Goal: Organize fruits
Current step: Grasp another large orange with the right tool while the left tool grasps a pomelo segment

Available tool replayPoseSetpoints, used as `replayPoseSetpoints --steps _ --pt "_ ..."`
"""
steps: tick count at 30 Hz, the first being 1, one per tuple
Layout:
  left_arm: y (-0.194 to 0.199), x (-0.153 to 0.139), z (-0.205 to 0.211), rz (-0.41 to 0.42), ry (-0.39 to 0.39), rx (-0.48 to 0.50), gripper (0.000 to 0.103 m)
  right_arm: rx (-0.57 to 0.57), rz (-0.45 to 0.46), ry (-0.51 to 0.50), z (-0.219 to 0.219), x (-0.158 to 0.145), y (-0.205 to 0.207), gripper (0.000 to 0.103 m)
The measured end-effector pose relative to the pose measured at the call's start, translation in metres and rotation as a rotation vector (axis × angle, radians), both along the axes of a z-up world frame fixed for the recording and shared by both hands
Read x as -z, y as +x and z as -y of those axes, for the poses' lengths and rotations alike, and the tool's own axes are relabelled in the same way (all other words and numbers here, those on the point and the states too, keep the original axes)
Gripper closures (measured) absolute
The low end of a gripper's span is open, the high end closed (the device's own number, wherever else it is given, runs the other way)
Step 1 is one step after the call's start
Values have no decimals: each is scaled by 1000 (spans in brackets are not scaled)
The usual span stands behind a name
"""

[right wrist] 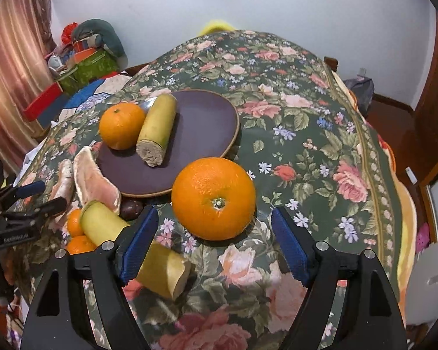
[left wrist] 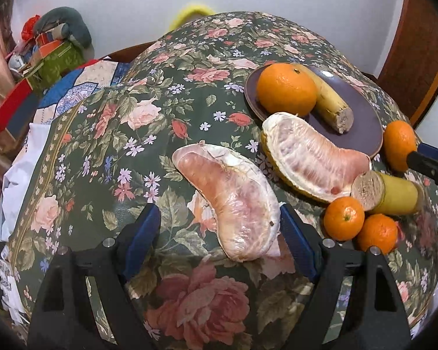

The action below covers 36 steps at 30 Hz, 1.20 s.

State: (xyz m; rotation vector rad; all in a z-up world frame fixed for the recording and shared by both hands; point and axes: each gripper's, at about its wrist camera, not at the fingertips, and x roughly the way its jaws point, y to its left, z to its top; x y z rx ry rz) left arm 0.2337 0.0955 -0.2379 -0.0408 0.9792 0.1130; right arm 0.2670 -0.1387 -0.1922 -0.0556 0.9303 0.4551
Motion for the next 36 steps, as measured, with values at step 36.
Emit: replayPoseSetpoints --steps 36 --pt "15 -3 -14 24 -18 20 61 -32 -37 44 -3 8 12 41"
